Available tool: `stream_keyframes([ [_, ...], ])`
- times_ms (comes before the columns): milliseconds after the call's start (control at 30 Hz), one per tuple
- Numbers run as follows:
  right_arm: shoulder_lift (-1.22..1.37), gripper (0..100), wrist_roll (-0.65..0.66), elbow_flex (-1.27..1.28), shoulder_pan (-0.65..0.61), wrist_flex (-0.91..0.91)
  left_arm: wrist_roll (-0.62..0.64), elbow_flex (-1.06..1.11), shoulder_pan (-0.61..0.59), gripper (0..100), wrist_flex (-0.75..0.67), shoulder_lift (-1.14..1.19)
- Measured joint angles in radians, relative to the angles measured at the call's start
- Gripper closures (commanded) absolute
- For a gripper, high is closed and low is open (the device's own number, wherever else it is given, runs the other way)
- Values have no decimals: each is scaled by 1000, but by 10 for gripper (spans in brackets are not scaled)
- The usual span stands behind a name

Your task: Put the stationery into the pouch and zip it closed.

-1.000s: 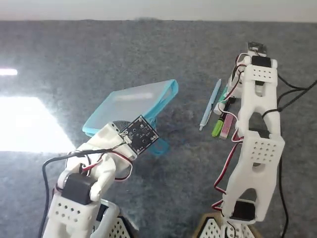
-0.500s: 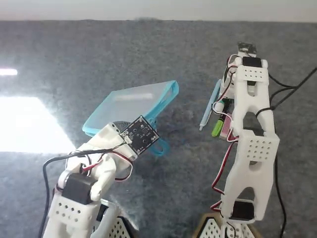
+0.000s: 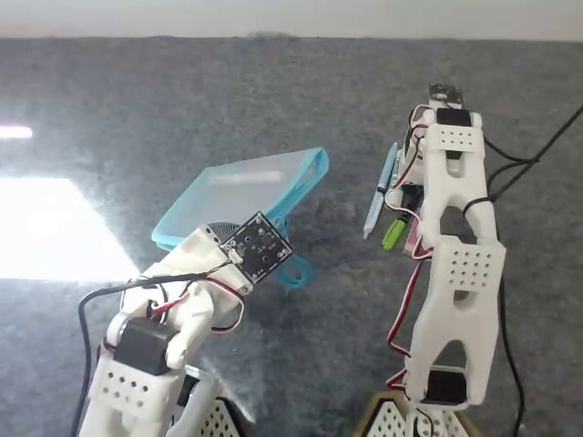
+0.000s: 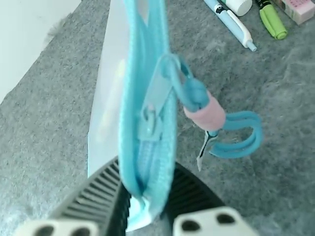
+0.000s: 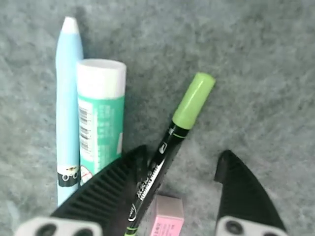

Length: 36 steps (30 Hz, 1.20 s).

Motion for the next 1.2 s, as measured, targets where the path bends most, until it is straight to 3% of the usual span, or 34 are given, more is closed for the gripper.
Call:
stream_keyframes([
  [100, 3, 998, 0, -29, 3, 20, 0, 0, 0, 989, 0, 0],
  [533, -41, 993, -12, -58, 21, 89, 0, 0, 0, 989, 0, 0],
  [900, -539, 993, -25, -71, 2, 233, 0, 0, 0, 989, 0, 0],
  [1200, -1019, 993, -57, 9, -210, 180, 23, -64, -2, 989, 77, 5],
])
